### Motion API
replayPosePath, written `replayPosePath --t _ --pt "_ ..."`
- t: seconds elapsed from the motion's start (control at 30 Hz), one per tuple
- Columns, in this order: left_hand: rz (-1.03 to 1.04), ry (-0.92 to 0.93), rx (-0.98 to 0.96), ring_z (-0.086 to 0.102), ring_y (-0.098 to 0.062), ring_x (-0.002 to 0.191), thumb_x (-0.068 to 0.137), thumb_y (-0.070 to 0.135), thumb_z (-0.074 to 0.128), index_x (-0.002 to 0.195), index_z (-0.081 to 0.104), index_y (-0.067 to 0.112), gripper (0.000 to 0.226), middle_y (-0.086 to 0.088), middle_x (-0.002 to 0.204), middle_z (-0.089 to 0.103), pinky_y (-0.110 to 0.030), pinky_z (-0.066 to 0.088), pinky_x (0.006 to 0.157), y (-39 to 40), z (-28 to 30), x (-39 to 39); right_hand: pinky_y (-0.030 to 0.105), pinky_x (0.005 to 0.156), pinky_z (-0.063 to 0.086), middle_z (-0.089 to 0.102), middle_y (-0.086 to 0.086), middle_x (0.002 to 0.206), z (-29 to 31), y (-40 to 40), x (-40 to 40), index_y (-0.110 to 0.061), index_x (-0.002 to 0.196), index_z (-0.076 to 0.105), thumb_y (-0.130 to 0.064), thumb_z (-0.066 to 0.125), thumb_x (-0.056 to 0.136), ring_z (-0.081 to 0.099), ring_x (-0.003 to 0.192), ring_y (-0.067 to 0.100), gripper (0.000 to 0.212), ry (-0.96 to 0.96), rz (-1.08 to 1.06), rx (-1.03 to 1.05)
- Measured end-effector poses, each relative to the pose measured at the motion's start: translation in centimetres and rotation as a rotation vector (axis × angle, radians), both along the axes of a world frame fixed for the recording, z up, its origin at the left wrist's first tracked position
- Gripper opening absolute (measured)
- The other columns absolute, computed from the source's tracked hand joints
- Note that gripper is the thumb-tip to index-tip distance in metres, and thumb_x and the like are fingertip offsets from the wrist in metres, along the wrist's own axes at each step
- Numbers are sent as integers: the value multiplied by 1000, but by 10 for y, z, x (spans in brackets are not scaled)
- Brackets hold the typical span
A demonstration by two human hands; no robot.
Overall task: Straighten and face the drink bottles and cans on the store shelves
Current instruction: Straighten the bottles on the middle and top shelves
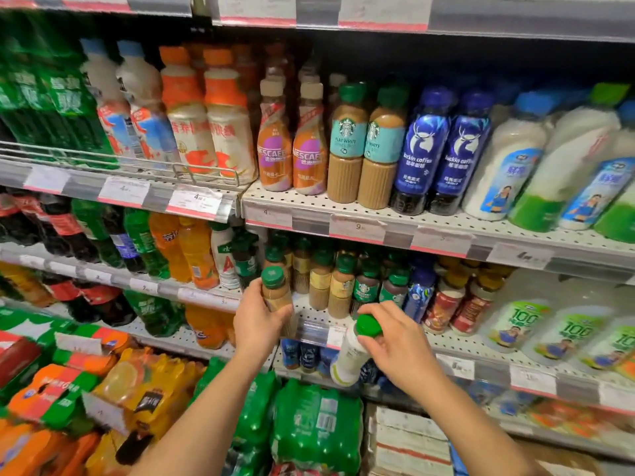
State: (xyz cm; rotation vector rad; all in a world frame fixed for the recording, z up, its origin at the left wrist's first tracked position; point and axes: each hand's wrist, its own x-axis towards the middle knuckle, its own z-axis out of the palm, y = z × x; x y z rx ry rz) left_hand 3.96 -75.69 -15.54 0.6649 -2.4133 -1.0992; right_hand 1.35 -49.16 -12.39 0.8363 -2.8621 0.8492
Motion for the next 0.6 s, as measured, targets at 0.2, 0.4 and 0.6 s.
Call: replayPosePath --t 0.2,0.4,0.6 --pt "24 42 9 62 -16 108 76 35 86 124 51 28 60 8 118 63 -43 54 95 20 -13 -31 37 81 52 49 -16 117 2 28 5 -35 123 56 -29 75 88 64 75 8 40 4 -72 -42" --pt "20 18 -104 62 -22 110 80 36 83 128 50 21 61 2 124 60 -45 53 96 29 -17 -49 33 79 51 49 -18 114 9 39 12 -34 121 57 -27 76 89 62 70 0 39 32 -91 -80" --pt "17 -54 -213 63 -31 100 84 38 79 131 41 15 65 -6 129 46 -48 57 83 28 -20 -57 24 76 46 49 -19 111 10 44 19 -34 120 59 -24 77 88 62 72 -5 38 18 -87 -112"
